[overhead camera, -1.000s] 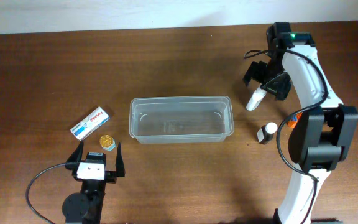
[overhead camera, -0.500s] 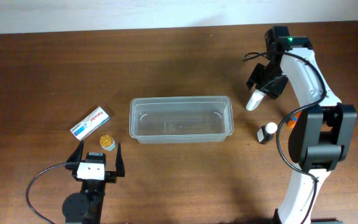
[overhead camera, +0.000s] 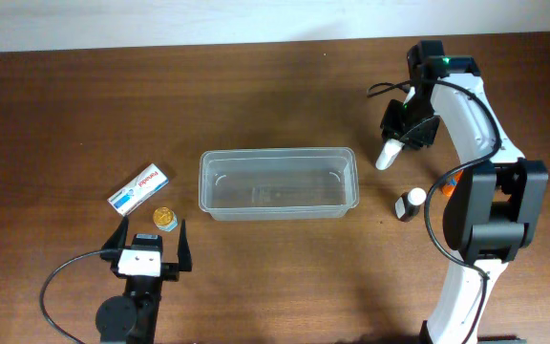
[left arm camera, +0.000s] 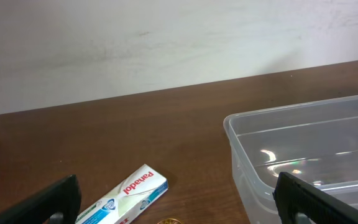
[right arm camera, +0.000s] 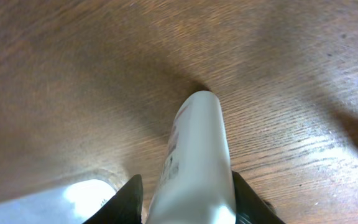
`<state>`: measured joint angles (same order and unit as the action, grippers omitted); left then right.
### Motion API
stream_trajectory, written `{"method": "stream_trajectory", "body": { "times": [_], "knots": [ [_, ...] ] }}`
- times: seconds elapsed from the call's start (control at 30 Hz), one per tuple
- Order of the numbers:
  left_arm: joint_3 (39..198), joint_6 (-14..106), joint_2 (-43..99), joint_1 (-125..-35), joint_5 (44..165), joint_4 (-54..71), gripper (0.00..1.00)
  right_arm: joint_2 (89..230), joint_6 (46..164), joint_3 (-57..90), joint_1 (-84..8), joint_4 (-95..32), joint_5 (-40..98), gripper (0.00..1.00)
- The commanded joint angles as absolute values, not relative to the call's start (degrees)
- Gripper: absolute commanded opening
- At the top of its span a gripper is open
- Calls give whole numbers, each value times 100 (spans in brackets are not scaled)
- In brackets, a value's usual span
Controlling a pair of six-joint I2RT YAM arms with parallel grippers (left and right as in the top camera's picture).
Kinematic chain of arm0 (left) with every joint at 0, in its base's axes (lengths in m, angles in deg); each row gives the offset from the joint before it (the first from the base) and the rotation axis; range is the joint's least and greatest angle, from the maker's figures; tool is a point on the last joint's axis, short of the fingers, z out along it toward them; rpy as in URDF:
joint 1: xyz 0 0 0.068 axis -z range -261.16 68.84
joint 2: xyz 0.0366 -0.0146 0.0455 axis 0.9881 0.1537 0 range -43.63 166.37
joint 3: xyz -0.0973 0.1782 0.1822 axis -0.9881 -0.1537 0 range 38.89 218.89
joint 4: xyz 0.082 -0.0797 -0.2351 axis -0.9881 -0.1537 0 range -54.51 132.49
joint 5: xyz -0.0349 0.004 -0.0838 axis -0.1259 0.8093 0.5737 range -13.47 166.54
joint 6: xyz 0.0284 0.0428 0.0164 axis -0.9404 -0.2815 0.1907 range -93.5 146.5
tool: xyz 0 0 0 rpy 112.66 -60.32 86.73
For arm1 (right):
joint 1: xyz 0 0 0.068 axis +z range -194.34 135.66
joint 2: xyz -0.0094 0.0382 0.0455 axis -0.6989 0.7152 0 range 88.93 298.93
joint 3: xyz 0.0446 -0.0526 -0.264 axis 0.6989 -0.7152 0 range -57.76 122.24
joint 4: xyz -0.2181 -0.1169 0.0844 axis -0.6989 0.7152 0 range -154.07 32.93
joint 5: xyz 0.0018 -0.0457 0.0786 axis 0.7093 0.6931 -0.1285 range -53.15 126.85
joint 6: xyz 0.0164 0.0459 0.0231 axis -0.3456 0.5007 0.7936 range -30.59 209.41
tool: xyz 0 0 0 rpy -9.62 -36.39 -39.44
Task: Pack container
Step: 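Lower the right gripper and grasp the white lotion bottle, then carry the lotion bottle left and lower it into the container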
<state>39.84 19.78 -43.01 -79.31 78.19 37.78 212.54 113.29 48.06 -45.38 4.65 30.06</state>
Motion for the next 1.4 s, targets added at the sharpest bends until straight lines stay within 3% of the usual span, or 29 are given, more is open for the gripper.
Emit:
{"method": "stream_trajectory", "body": {
  "times": [0.0, 0.17, 0.27, 0.77, 1.13, 1.37],
  "knots": [
    [3940, 1868, -4329, -7958, 7819, 3787, 99, 21315, 10713, 4740, -4505, 487, 2886, 34],
    [3940, 1868, -4329, -7958, 7819, 3787, 99, 21315, 10116, 4749, -4523, 577, 2888, 32],
    [3940, 1868, -4329, -7958, 7819, 3787, 99, 21305, 9705, 4887, -4523, 800, 2892, 25],
    [3940, 1868, -4329, -7958, 7819, 3787, 99, 21222, 9670, 6447, -4492, 2170, 2973, 21],
    [3940, 1868, -4329, -7958, 7819, 3787, 99, 21171, 9513, 8030, -4136, 3331, 2027, 21],
    [3940, 1868, -4329, -7958, 7819, 3787, 100, 20905, 9259, 8132, -3524, 3327, 1135, 21]
  ]
}}
